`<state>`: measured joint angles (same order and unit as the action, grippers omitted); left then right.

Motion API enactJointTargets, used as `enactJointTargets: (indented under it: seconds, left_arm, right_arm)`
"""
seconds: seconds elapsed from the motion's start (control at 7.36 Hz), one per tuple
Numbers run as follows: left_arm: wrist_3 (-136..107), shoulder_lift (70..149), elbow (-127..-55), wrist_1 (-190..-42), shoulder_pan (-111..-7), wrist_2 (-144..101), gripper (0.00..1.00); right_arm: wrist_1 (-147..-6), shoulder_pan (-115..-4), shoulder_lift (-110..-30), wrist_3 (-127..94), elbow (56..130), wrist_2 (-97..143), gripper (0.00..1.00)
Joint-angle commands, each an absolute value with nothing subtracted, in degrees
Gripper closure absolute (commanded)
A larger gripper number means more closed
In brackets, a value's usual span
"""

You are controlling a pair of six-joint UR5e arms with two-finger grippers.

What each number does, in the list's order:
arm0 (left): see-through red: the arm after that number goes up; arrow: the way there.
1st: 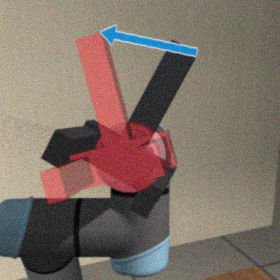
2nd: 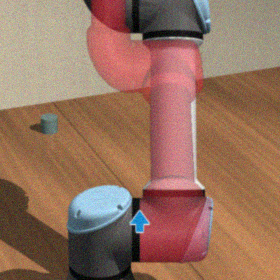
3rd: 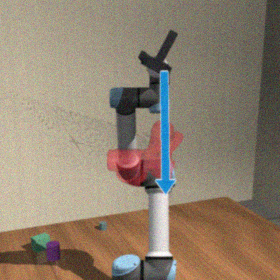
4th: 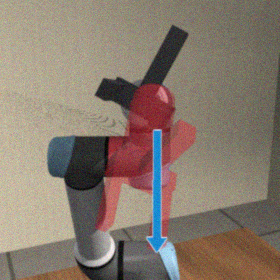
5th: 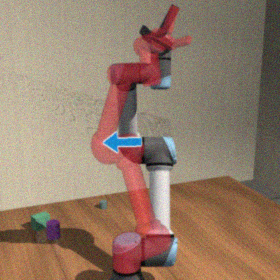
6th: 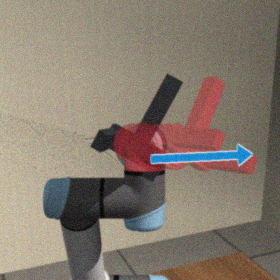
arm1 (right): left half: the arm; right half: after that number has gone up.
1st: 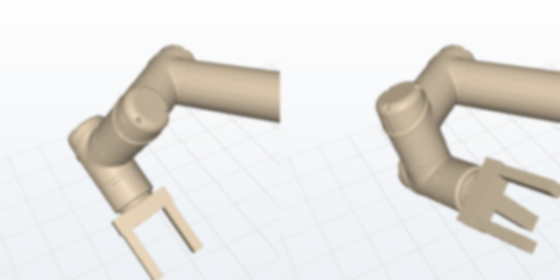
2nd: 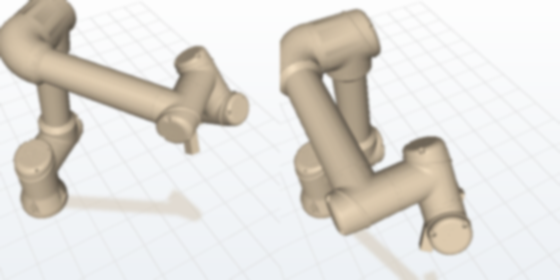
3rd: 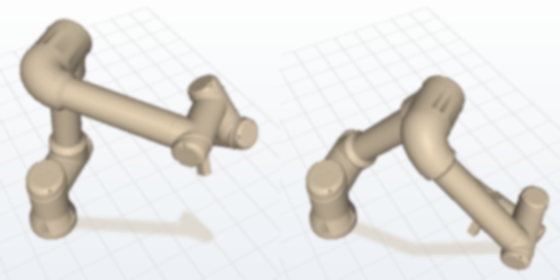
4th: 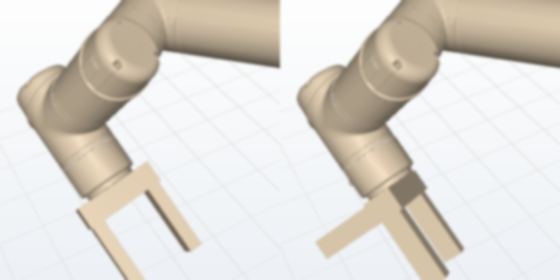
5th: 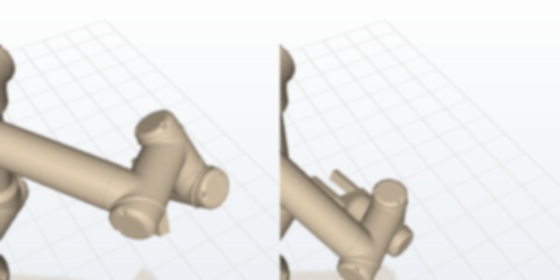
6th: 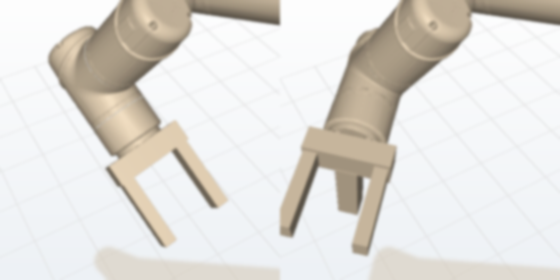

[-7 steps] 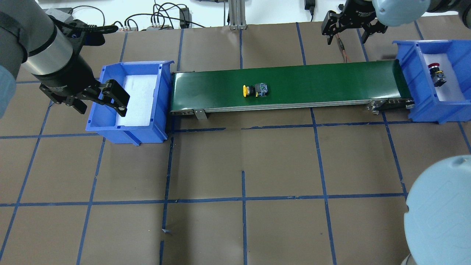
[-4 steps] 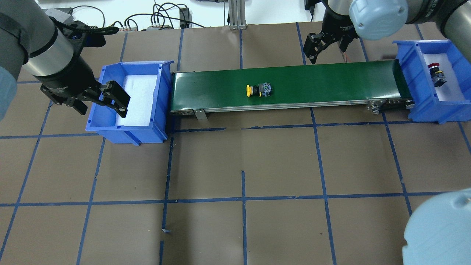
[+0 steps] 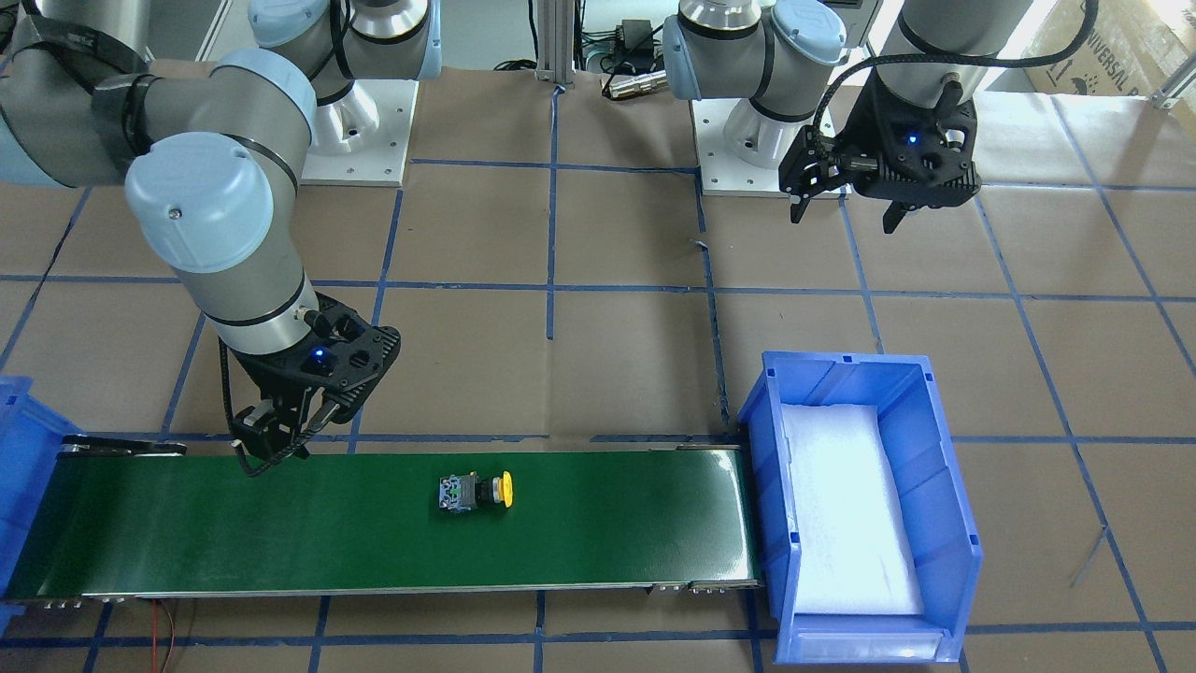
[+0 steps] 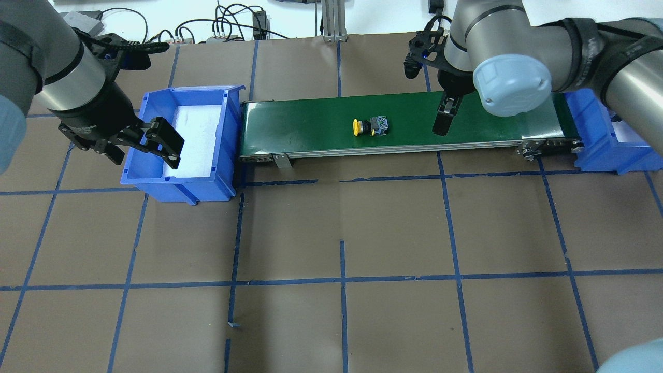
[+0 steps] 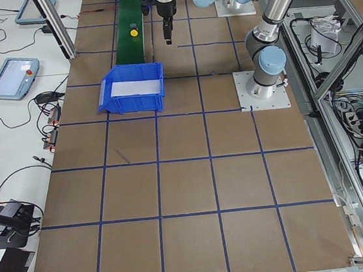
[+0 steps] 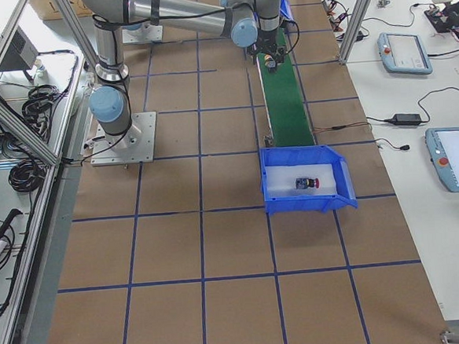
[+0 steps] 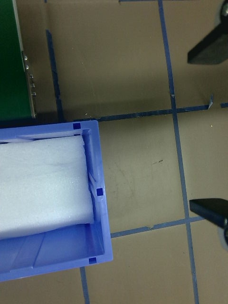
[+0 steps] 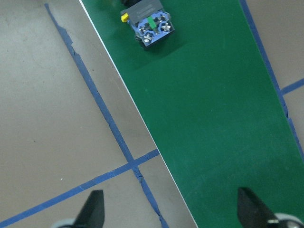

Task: Transport two buttons from left to right
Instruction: 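Move the right gripper over the yellow-capped button on the belt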

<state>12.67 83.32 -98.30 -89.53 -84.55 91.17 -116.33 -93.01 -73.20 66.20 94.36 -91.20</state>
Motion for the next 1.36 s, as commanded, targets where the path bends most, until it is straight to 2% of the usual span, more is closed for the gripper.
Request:
enactJointTargets:
  seconds: [0.0, 0.41, 1.22]
  left_arm:
    - [12.7, 83.0, -98.5, -89.5, -84.6, 91.1, 0.0]
    - [12.8, 83.1, -99.1, -89.6, -84.6, 91.1, 0.0]
    - [12.8, 82.7, -99.5, -89.3, -84.6, 91.1, 0.0]
  right_arm:
    - [-126.6, -92.7, -68.8, 77.0, 96.8, -87.6, 0.02]
    - [-127.7, -93.2, -64.9, 77.4, 93.4, -84.8, 0.02]
    - [-127.6, -95.0, -63.3, 77.7, 93.9, -84.2, 0.03]
